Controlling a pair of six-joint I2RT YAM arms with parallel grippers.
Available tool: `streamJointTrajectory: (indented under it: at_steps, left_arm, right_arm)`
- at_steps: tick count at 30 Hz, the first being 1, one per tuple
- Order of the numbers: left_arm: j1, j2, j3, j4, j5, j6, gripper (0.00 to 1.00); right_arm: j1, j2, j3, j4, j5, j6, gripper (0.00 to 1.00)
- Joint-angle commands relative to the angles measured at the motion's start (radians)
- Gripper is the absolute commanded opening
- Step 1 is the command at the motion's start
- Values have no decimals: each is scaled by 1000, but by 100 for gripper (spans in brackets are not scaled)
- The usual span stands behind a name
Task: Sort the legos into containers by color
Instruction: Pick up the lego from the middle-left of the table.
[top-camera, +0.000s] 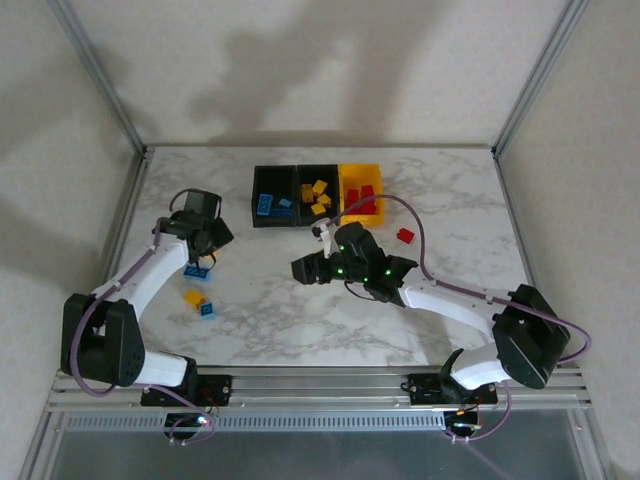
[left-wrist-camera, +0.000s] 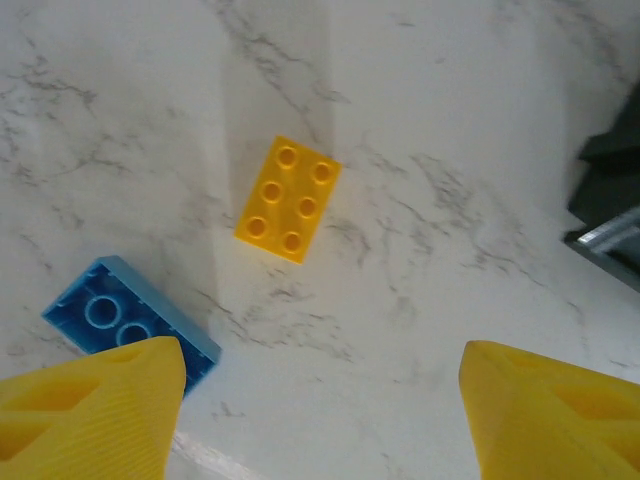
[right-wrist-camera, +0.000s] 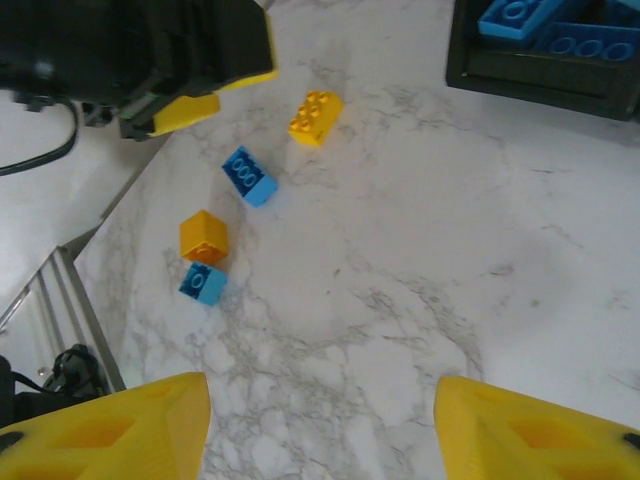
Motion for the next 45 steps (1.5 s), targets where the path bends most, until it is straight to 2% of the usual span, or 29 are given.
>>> streamJointTrajectory:
  at_steps: [1, 3, 7, 18, 22, 26, 32, 33, 34, 38, 41, 45]
  left_arm:
    - [26, 39, -2, 76, 14, 44, 73]
    - [51, 71, 0, 93, 1, 47, 73]
    - [97, 132, 1, 148, 56, 67, 72]
    - [122, 288, 38, 219, 130, 83, 71]
    - [125, 314, 46, 211, 116, 87, 64]
    - [124, 342, 52, 202, 102, 82, 48]
    - [125, 362, 54, 191, 93, 82, 44]
    - [125, 360, 52, 190, 95, 82, 36]
    - [125, 358, 52, 191, 96, 82, 33]
    - [119, 331, 58, 177, 101, 80, 28]
    - [100, 297, 66, 158, 99, 80, 28]
    - [33, 252, 81, 129, 95, 76, 28]
  right_arm:
    - [17, 22, 35, 37, -23, -11, 60]
    - [20, 25, 33, 37, -24, -7, 60]
    - [19, 16, 18, 31, -15, 0, 60]
    - [20, 25, 18, 13, 3, 10, 59]
    - [20, 20, 14, 10, 13, 12, 59]
    - [20, 18, 15, 7, 19, 15, 58]
    - [20, -4, 9, -4, 34, 14, 58]
    - [20, -7, 9, -6, 37, 12, 58]
    - [19, -8, 9, -8, 40, 12, 58]
    - [18, -16, 4, -9, 41, 12, 58]
    - [13, -29, 0, -16, 47, 19, 58]
    - [-26, -68, -22, -20, 47, 36, 58]
